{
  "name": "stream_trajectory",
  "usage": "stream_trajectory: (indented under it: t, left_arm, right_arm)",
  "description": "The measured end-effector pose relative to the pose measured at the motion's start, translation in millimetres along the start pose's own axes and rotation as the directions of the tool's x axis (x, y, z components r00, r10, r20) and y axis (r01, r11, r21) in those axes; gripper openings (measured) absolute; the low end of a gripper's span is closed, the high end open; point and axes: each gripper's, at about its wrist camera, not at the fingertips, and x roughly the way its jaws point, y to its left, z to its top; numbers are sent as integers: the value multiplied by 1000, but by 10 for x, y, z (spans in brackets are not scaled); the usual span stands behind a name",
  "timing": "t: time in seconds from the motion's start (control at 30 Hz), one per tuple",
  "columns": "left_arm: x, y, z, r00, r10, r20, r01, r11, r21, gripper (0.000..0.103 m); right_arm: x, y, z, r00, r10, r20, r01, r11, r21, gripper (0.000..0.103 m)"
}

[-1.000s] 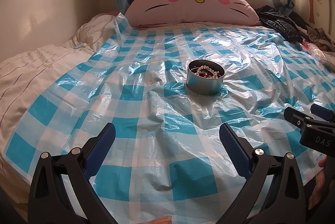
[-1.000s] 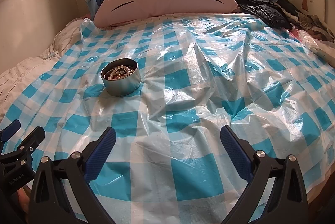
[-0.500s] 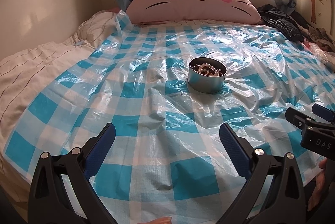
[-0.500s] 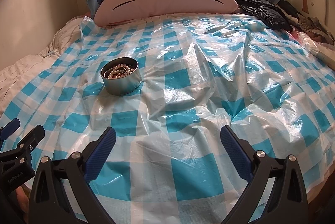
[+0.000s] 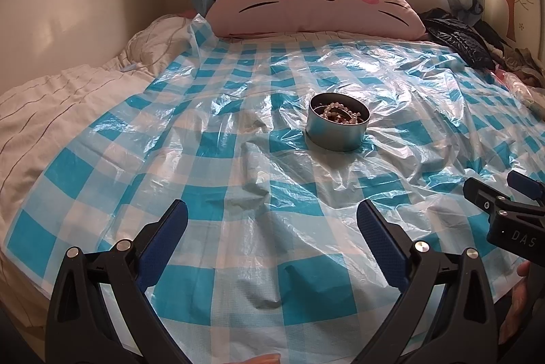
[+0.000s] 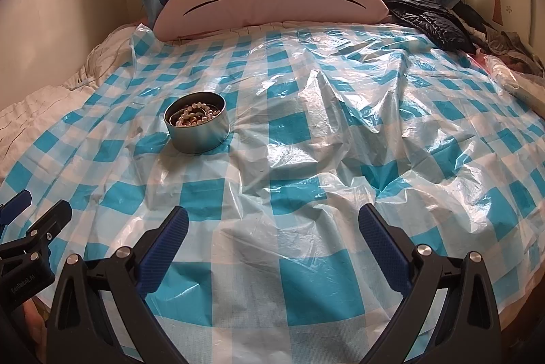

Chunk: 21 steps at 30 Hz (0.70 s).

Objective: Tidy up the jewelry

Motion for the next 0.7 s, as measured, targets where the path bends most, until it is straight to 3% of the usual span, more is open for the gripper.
stream_trajectory:
  t: [0.6, 0.7]
  left_arm:
    - [148, 75, 43, 997, 21, -71, -22, 1000, -15, 96]
    - [156, 108, 42, 996, 50, -73, -51, 999, -15, 96]
  right_arm:
    - [-4, 31, 1, 1000, -4, -1, 4, 1000, -5, 96]
    - [-7, 3, -12, 1000, -7, -1, 7, 1000, -11, 96]
